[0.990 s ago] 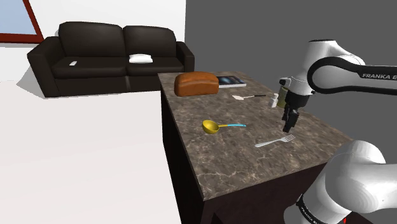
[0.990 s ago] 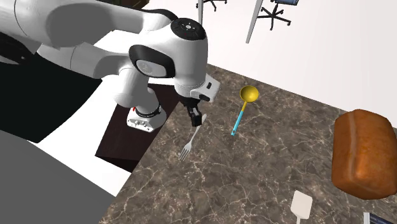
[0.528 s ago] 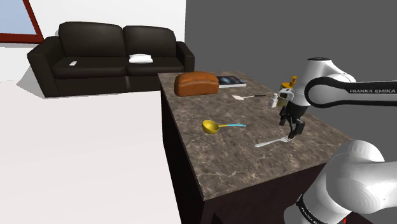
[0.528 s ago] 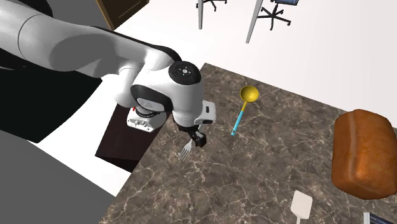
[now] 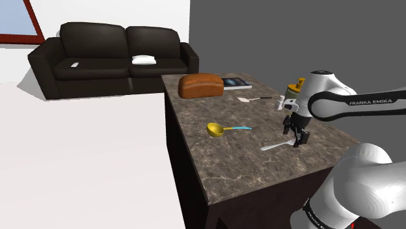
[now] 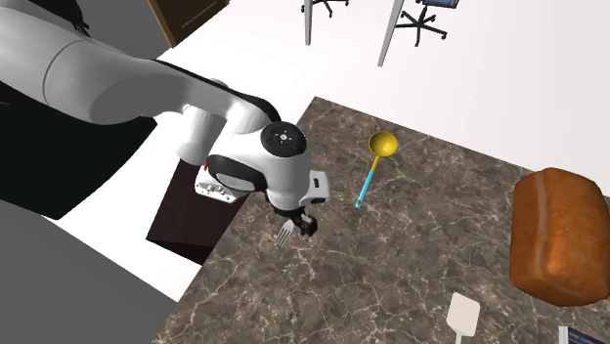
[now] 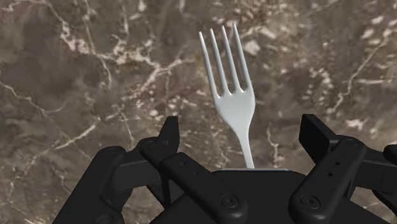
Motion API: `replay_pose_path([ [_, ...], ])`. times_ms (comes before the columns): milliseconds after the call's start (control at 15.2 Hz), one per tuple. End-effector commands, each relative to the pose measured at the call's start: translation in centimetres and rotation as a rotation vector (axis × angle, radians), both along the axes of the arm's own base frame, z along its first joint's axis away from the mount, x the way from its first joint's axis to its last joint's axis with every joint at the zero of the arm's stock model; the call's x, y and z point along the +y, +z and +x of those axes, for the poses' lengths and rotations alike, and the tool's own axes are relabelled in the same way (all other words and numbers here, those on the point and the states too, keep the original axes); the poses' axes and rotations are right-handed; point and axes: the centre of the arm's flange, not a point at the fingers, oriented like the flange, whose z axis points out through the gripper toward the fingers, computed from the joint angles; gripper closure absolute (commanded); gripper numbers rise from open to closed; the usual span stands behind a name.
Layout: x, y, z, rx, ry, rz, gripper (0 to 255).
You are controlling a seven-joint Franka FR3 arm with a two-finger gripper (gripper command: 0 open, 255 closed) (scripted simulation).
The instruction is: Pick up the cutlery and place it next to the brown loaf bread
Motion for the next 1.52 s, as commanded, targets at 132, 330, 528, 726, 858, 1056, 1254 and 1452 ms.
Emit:
replay_pose_path([
  [132, 0.0, -1.0, 0.0, -0.001, 0.001, 0.0, 0],
  [330, 0.0, -1.0, 0.0, -0.001, 0.001, 0.0, 0],
  [528, 0.0, -0.9, 0.0, -0.001, 0.001, 0.0, 255],
  [726, 0.0, -0.9, 0.0, -0.001, 0.001, 0.0, 255],
  [858, 0.0, -0.9, 0.0, -0.001, 0.001, 0.0, 255],
  [1056, 0.0, -0.9, 0.0, -0.001, 0.001, 0.0, 255],
  [1254, 0.0, 0.1, 0.0, -0.001, 0.001, 0.0, 255],
  [1452, 0.0, 1.7, 0.0, -0.001, 0.001, 0.0, 255],
])
